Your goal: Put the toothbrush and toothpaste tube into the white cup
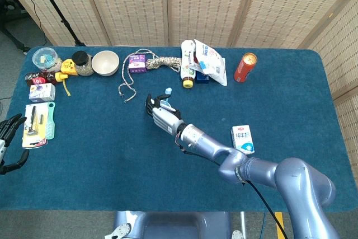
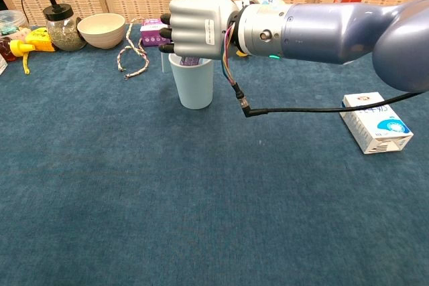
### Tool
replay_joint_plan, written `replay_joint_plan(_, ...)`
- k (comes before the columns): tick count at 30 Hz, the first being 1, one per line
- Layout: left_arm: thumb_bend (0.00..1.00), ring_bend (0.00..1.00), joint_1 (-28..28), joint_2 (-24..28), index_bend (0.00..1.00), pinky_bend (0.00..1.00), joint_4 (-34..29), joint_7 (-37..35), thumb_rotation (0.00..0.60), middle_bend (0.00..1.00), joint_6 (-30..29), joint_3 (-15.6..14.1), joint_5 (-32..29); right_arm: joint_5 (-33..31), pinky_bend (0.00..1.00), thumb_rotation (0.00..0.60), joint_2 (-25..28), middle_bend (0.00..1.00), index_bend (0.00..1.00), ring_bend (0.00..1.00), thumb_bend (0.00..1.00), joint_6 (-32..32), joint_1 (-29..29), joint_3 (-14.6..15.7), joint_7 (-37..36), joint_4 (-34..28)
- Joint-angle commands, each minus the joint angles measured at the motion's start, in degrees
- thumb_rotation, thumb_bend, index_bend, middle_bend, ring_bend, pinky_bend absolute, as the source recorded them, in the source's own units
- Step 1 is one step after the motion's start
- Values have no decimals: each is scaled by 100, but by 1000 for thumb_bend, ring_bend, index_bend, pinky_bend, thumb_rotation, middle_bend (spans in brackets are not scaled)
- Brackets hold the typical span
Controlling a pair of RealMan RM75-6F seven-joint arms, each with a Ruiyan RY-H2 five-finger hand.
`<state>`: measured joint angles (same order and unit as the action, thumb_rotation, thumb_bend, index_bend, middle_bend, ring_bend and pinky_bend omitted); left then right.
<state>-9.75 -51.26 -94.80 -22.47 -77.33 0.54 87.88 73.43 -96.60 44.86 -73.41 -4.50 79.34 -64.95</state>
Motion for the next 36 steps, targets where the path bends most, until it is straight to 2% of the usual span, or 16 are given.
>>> replay_joint_plan(1,449,0,-3,-1,0,0,-4,8,600,0,5,-2,-1,-27,469,600,3,70,0,90,682,88,31,-28,49,-24)
replay_joint_plan(12,448,0,-13,-6,0,0,-25,70,600,0,19,-16,11,-135,438,600,-68,24,0,45,683,430,123,-112,428,-58)
replay_joint_plan(25,448,0,-20,6,0,0,-28,51,600,0,24,-29,25,-174,434,600,120,1,0,16,682,597,115,-174,763,-379)
replay_joint_plan(31,449,0,-30,16,0,0,-4,-10,600,0,38,-32,29,-153,434,600,603,2,0,16,682,808,137,-286,943,-956)
replay_joint_plan(36,448,0,-14,22,0,0,4,-47,600,0,-2,-45,67,-116,432,600,1329,8,0,16,682,1101,257,-415,999,-1664)
